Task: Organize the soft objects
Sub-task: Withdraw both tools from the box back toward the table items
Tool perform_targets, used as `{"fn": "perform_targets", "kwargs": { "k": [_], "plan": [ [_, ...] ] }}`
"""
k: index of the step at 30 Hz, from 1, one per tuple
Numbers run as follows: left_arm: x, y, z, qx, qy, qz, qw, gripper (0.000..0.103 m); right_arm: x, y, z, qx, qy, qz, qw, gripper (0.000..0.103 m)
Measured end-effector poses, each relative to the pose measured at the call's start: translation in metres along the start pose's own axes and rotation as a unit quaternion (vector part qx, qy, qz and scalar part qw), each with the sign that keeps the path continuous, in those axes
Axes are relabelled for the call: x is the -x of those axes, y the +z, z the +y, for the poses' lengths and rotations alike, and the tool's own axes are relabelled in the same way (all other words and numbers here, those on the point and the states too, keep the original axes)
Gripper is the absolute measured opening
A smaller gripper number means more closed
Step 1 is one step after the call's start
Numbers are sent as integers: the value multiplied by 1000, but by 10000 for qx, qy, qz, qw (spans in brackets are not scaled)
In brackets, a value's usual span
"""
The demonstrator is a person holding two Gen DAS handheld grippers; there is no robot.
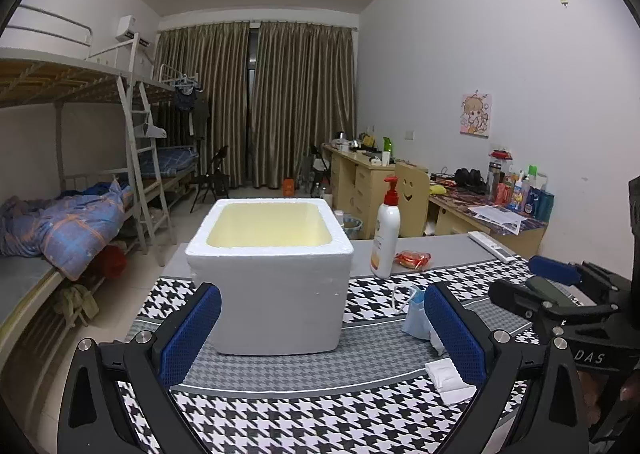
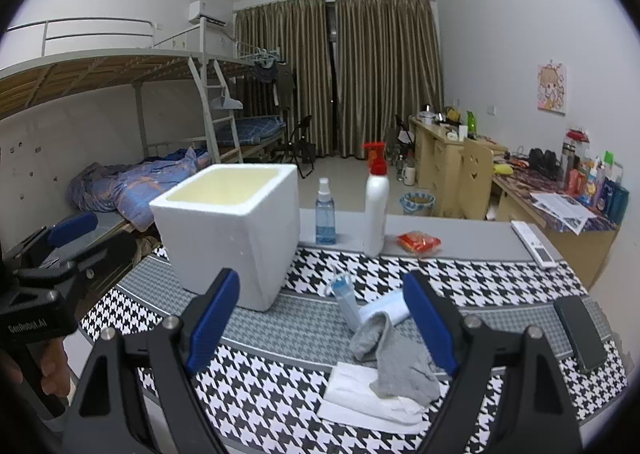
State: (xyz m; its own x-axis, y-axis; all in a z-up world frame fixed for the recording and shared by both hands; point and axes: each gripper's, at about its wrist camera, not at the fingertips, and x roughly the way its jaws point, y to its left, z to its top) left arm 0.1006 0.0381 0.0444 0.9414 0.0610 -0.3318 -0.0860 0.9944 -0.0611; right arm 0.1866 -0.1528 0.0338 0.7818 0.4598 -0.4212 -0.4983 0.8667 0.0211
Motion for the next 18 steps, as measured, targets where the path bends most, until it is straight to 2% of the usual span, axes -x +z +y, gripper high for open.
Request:
{"fn": "perform_targets", "kwargs": {
  "k": [18],
  "plan": [
    [-30,-8,-30,-129,-463,290,9984,102,-4,-19,-43,-259,-489,208,9982,87]
  ]
}}
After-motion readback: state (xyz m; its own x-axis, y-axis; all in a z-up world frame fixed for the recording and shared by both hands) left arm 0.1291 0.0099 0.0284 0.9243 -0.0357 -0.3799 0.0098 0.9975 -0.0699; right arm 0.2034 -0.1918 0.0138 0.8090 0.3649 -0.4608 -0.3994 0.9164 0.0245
